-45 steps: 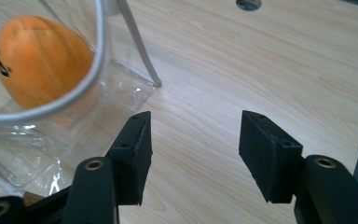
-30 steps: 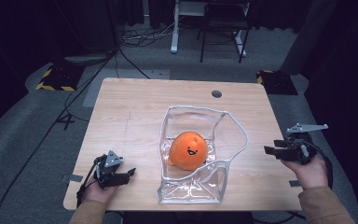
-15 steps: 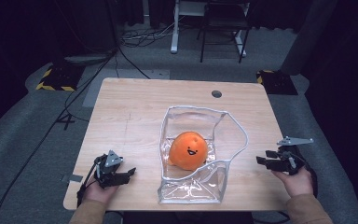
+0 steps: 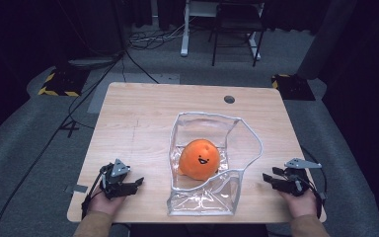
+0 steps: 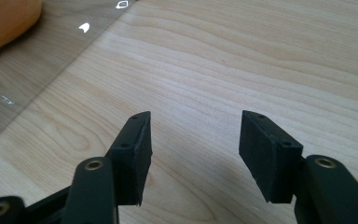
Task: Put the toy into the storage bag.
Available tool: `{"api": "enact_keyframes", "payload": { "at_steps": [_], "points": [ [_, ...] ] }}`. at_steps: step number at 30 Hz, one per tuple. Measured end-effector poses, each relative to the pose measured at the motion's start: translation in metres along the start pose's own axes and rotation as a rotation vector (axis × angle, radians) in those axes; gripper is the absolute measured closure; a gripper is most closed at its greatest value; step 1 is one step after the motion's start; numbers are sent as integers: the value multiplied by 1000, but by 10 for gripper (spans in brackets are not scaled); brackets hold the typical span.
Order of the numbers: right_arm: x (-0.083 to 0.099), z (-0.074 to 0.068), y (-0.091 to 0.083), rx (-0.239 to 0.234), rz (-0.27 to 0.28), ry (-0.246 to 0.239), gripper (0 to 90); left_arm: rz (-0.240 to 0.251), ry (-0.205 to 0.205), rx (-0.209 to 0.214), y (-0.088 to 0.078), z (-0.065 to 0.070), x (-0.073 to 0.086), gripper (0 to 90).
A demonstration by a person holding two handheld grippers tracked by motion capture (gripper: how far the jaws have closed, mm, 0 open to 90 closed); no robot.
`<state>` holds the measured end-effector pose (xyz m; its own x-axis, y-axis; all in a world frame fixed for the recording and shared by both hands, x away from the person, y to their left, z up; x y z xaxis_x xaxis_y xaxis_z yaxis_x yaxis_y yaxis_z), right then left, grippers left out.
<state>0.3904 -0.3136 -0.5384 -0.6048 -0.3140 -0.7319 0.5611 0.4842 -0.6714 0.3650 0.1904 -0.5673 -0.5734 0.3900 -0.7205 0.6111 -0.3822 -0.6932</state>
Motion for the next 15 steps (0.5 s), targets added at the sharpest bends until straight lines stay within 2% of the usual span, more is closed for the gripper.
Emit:
{"api": "enact_keyframes", "payload": {
  "at_steps": [4, 7, 10, 12, 14, 15],
  "points": [
    [7, 2, 6, 17, 7, -12, 432, 1, 0, 1, 0, 0, 0, 309],
    [11, 3, 10, 54, 12, -70, 412, 1, -3, 1, 0, 0, 0, 309],
    [11, 3, 12, 54, 43, -78, 388, 1, -1, 1, 0, 0, 0, 309],
    [11, 4, 14, 45, 35, -81, 292, 1, -1, 1, 0, 0, 0, 309],
    [10, 6, 17, 39, 13, -89, 159, 1, -1, 1, 0, 0, 0, 309],
    [9, 6, 19, 33, 4, -93, 139, 1, -1, 1, 0, 0, 0, 309]
  ]
}}
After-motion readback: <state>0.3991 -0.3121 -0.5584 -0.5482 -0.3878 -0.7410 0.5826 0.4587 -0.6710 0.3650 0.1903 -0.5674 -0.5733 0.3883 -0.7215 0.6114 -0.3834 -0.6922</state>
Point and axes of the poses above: each handheld gripper's, and its own axes: y roughly forward along the jaws, x roughly out of its underside, z roughly to its right, the point moved 7 cm from there along y, roughly forward along the jaws, and after that the axes turned 4 degrees about -x, right-handed, at the moved point
